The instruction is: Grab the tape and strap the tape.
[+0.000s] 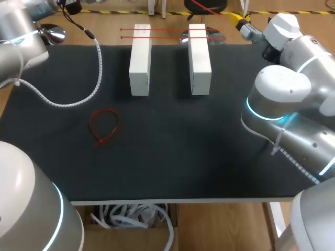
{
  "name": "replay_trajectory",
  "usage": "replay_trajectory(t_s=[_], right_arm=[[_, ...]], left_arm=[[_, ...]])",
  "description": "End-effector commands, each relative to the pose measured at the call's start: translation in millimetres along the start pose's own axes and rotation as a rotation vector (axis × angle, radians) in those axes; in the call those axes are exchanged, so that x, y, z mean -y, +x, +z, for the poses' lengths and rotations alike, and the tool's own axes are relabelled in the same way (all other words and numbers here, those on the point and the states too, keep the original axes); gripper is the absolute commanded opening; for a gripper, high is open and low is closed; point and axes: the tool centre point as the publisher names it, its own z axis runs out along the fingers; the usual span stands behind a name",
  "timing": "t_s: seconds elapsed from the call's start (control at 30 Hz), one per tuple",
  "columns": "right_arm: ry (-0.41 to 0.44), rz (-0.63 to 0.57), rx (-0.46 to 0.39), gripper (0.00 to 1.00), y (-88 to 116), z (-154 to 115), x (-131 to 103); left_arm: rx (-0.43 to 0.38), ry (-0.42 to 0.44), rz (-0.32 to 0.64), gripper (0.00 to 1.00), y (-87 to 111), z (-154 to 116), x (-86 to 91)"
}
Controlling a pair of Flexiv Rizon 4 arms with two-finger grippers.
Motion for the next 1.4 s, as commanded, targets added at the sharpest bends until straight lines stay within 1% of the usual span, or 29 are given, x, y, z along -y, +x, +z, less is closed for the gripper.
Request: replay_trajectory(t_s=[0.03,0.1,0.13,0.17,1.1,1.13,1.17,1.2,1.27,1.37,1.4], right_arm=[[-0.046,0.394,-0.112,1.0,2,-3,-4],[-0.022,0.372,-0.11,1.0,6,-2,-7],[0.001,0.282,-0.107,1.0,7,-1,-9],[0.041,0.137,-0.105,1.0,9,1,-11],[0.041,0.137,-0.105,1.0,9,1,-11],[0.013,0.189,-0.091,1.0,10,1,-7],[-0.062,0.263,-0.061,1.0,10,0,-6],[-0.104,0.298,-0.046,1.0,10,-1,-6],[-0.199,0.376,0.021,1.0,10,-1,-5],[-0.318,0.483,0.047,1.0,16,-1,-8],[-0.35,0.499,0.047,1.0,19,-2,-9]], left_arm=[[0.004,-0.002,0.001,0.0,1.3,1,0.6],[0.004,-0.002,0.001,0.0,1.3,1,0.6],[0.004,-0.002,0.001,0.0,1.3,1,0.6],[0.004,-0.002,0.001,0.0,1.3,1,0.6],[0.004,-0.002,0.001,0.0,1.3,1,0.6],[0.004,-0.002,0.001,0.0,1.3,1,0.6],[0.004,-0.002,0.001,0.0,1.3,1,0.6],[0.004,-0.002,0.001,0.0,1.3,1,0.6],[0.004,-0.002,0.001,0.0,1.3,1,0.6],[0.004,-0.002,0.001,0.0,1.3,1,0.6],[0.004,-0.002,0.001,0.0,1.3,1,0.6]])
